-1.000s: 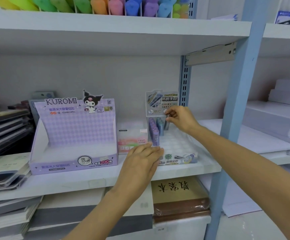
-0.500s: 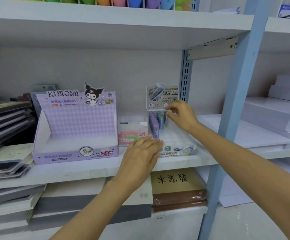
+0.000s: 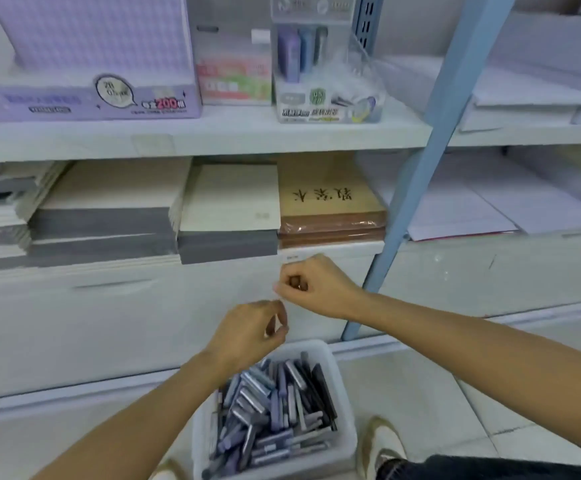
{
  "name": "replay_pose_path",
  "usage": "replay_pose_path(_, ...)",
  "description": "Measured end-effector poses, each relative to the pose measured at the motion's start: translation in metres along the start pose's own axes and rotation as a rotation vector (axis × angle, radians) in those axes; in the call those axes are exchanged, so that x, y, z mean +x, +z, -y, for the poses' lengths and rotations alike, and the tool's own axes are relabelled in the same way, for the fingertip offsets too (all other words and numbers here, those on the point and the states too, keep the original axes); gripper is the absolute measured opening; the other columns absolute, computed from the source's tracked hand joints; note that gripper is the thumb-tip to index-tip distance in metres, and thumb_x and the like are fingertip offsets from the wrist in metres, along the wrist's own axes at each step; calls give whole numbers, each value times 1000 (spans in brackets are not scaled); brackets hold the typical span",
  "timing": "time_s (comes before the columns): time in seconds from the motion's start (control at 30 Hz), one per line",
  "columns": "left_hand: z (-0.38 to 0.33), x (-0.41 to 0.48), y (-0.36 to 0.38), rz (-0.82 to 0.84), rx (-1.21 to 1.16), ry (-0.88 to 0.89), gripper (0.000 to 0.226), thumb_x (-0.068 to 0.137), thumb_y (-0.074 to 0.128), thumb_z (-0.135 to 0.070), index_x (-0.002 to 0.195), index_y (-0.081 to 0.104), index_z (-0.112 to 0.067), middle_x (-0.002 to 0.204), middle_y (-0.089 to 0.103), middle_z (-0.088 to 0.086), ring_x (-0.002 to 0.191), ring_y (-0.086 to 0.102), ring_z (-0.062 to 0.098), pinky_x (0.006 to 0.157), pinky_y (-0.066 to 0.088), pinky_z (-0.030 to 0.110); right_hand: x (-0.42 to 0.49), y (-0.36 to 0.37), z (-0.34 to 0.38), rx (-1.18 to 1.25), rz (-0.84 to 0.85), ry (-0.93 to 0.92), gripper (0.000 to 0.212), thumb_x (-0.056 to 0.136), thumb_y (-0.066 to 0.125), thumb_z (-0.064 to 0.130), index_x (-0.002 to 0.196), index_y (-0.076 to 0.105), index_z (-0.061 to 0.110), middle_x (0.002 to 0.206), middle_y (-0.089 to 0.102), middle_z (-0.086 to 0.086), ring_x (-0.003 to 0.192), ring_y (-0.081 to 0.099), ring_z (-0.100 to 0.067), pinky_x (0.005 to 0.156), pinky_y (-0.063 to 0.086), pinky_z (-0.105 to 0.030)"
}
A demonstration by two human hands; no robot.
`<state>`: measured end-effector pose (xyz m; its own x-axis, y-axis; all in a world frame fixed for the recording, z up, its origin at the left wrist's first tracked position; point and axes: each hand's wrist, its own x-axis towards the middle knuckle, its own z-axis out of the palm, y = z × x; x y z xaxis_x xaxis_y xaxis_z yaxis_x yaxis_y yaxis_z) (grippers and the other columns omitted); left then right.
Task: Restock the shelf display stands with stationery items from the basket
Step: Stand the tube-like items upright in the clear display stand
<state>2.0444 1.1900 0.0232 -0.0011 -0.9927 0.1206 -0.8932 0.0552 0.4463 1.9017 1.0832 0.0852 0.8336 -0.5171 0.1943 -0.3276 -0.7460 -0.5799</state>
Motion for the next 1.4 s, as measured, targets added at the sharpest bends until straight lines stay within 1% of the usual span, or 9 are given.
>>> replay_pose_path(0.17, 46, -54, 100, 402, -23, -348, 25, 86, 63, -38, 106, 64, -22, 101, 69, -2, 93, 63, 16, 80, 47, 29, -38, 100, -64, 15, 365, 213, 16, 91, 64, 25, 89, 69, 10, 84, 69, -4, 74, 60, -16, 69, 47, -31)
replay_pose_path(0.37, 67, -88, 162, 374, -142, -521, 31, 84, 71, -38, 109, 62, -23, 103, 68, -2, 90, 63, 16, 82, 50, 29, -82, 184, -108, 77, 590, 456, 22, 91, 63, 30, 105, 63, 13, 100, 69, -9, 88, 64, -24, 80, 54, -40)
replay_pose_path(0.57, 85, -87, 172, 156, -361, -611, 7, 85, 71, -28, 79, 69, -26, 72, 65, -7, 65, 58, 5, 62, 47, 24, -85, 231, -115, 117, 520, 649, 32, 91, 61, 44, 88, 63, 13, 74, 60, -4, 72, 59, -22, 65, 46, -33)
replay_pose_path(0.67, 98, -91, 166, 86, -561, -695, 21, 85, 71, -21, 74, 66, -37, 62, 62, -8, 56, 55, 0, 55, 42, 13, -83, 245, -114, 69, 446, 723, 43, 89, 63, 48, 63, 63, 14, 57, 56, -5, 54, 51, -18, 54, 43, -30)
replay_pose_path(0.97, 100, -96, 179, -67, -967, -883, 16, 94, 61, -21, 92, 68, -6, 85, 72, 11, 78, 67, 15, 71, 54, 20, -76, 259, -103, -23, 388, 778, 30, 84, 70, 38, 75, 64, 10, 51, 46, 5, 47, 44, -10, 43, 28, -24)
replay_pose_path(1.07, 98, -90, 177, -155, -1095, -970, 18, 97, 56, -23, 97, 63, -6, 88, 71, 14, 81, 70, 22, 72, 57, 26, -76, 260, -103, 120, 371, 808, 37, 83, 70, 29, 54, 57, 10, 46, 46, 0, 43, 43, -12, 45, 33, -24)
replay_pose_path(1.17, 97, -86, 175, -205, -1141, -1046, 23, 101, 49, -30, 96, 59, -10, 86, 70, 10, 77, 69, 16, 66, 55, 23, -71, 249, -107, 338, 392, 815, 30, 83, 72, 27, 73, 70, -1, 66, 65, -16, 58, 56, -17, 60, 45, -28)
replay_pose_path(1.33, 93, -81, 177, -160, -1278, -1153, 40, 103, 37, -38, 115, 53, -3, 99, 68, 18, 88, 67, 30, 80, 56, 42, -67, 235, -102, 539, 332, 768, 13, 86, 70, 27, 94, 62, 20, 85, 67, 4, 79, 65, -9, 68, 50, -19)
replay_pose_path(1.4, 88, -80, 175, -128, -1289, -1111, 49, 97, 45, -50, 103, 56, -2, 81, 62, 15, 75, 60, 28, 70, 52, 36, -66, 237, -94, 601, 353, 705, 15, 87, 71, 23, 97, 62, 17, 90, 70, 0, 82, 67, -11, 75, 54, -22)
